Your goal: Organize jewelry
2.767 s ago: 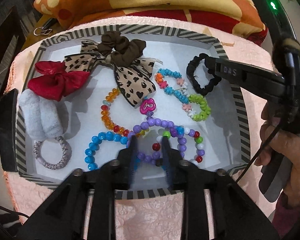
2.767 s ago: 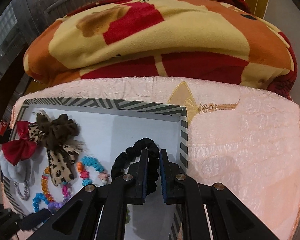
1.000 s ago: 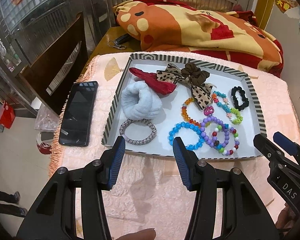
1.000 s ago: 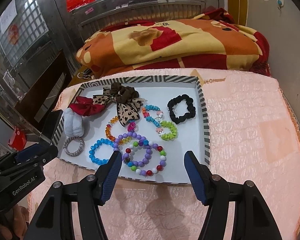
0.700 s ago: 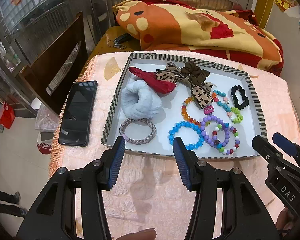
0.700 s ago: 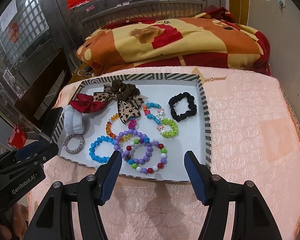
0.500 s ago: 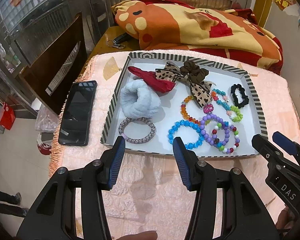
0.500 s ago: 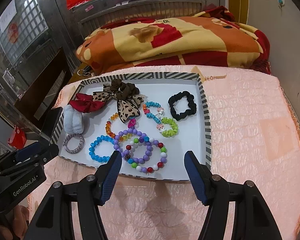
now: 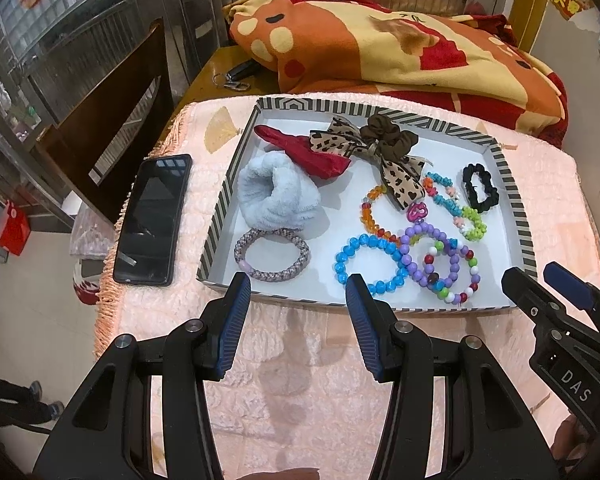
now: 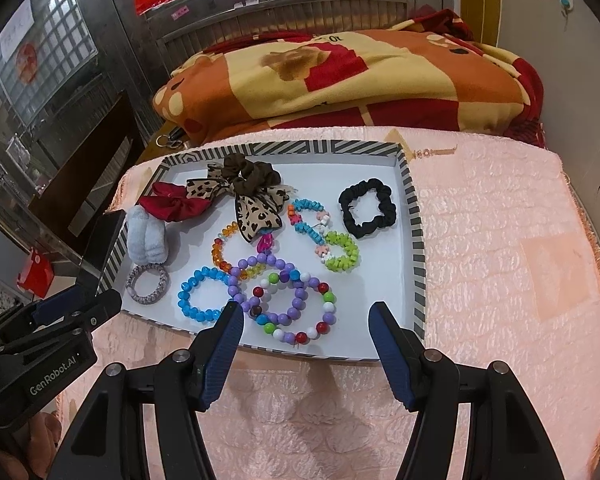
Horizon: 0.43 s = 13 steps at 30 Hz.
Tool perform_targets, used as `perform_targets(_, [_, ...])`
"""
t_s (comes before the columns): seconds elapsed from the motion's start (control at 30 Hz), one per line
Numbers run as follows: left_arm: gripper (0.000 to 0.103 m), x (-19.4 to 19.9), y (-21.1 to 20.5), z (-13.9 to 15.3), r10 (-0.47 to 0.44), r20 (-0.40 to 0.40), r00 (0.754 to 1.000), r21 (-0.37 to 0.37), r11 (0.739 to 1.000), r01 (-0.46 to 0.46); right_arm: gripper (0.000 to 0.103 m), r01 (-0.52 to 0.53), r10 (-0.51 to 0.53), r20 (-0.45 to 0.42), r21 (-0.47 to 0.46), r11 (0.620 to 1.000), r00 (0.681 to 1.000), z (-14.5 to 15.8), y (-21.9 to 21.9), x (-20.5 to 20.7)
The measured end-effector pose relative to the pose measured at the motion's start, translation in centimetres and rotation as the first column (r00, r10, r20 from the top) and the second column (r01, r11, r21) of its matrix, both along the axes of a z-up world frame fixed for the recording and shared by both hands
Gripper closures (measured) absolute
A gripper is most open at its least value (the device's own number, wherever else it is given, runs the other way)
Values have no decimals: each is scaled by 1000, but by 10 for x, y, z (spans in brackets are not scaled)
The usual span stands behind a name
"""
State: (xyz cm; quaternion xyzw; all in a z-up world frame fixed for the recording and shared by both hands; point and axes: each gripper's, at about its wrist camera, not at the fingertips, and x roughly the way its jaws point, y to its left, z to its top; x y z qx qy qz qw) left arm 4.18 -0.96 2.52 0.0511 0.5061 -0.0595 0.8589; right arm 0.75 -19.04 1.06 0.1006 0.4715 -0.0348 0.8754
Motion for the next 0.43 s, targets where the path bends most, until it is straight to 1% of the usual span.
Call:
perform_targets(0.3, [54,-1,-2,-3,-4,-2,1000,-3,1000,4,40,-9,9,-7,9,1000,1000,-4,-1,0])
perform_targets(0.43, [54,-2,-2,-4,-6,-1,1000,1,1000,6,40,-11,11,9,20,1000,1000,-2,-10,-5])
